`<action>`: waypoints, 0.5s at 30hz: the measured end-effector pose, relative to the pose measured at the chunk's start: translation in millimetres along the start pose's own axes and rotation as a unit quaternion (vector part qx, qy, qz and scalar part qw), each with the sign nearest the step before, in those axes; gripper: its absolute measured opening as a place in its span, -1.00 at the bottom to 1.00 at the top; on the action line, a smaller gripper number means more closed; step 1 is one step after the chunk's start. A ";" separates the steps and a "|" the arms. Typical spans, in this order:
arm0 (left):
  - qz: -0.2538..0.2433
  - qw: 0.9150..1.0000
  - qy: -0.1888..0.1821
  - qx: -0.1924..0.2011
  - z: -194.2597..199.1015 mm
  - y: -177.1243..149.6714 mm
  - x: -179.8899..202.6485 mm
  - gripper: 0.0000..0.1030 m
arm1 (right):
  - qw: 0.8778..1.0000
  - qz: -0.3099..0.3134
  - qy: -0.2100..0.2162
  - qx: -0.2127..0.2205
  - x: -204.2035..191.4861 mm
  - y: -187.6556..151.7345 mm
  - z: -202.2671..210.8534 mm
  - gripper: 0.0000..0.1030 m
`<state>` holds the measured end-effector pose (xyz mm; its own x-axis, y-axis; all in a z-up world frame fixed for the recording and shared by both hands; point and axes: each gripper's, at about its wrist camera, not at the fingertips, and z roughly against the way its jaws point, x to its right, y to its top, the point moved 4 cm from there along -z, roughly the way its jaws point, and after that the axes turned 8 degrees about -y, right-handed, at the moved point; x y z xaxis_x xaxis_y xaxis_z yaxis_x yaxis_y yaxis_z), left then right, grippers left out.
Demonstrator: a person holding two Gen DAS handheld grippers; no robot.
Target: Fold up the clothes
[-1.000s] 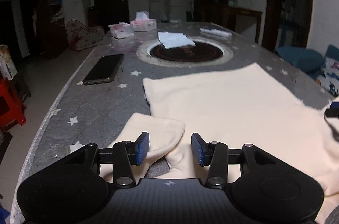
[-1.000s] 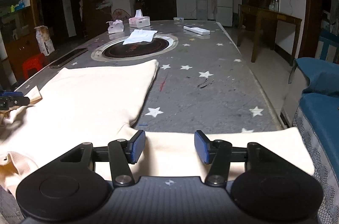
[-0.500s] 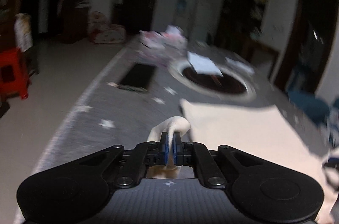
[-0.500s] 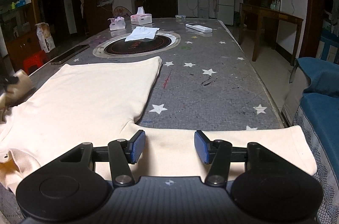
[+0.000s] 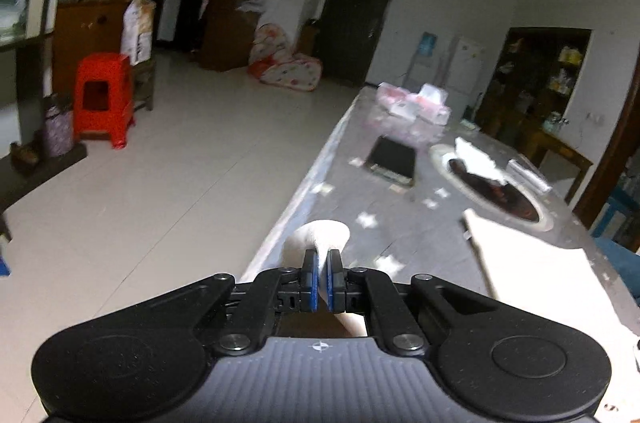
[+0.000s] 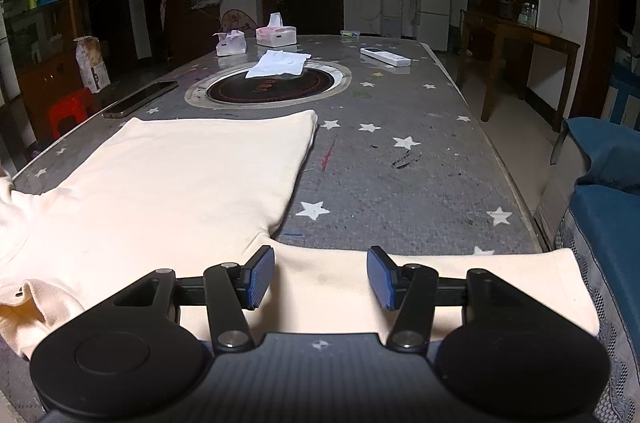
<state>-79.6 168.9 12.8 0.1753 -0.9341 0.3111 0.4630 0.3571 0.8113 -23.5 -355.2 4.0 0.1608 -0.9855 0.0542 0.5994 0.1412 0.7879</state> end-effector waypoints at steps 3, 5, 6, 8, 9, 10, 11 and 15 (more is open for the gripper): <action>-0.013 0.999 0.041 -0.023 -5.4 -10.5 -10.6 -0.90 | 1.000 0.003 0.001 -0.001 -1.9 0.9 -0.1 0.01; -0.007 0.998 0.053 -0.030 -6.7 -13.3 -16.6 -0.89 | 1.000 0.005 0.001 0.000 -2.8 1.7 0.6 0.01; -0.005 0.998 0.059 -0.030 -6.7 -12.8 -17.8 -0.87 | 1.000 0.006 0.001 0.001 -3.1 2.3 1.3 0.01; -0.002 0.997 0.066 -0.027 -5.4 -9.6 -19.6 -0.82 | 1.000 0.008 0.000 0.003 -3.4 3.7 2.4 0.02; -0.009 0.997 0.068 -0.022 -4.4 -6.7 -16.3 -0.82 | 1.000 0.007 -0.001 0.003 -3.0 4.6 2.7 0.02; -0.016 0.997 0.069 -0.017 -3.5 -3.7 -12.4 -0.82 | 1.000 0.007 -0.002 0.004 -2.3 5.4 3.2 0.02; -0.024 0.997 0.071 -0.011 -2.5 -0.7 -8.6 -0.82 | 1.000 0.006 -0.003 0.004 -1.9 6.0 3.6 0.02; -0.057 0.998 0.028 -0.024 -15.1 2.8 15.6 -0.82 | 1.000 0.003 -0.002 0.004 -1.5 6.5 4.0 0.04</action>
<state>-62.4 155.3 12.5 0.1667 -0.9676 0.1895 0.5238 0.2497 0.8144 -22.9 -353.2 11.5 0.1612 -0.9850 0.0618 0.5917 0.1465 0.7927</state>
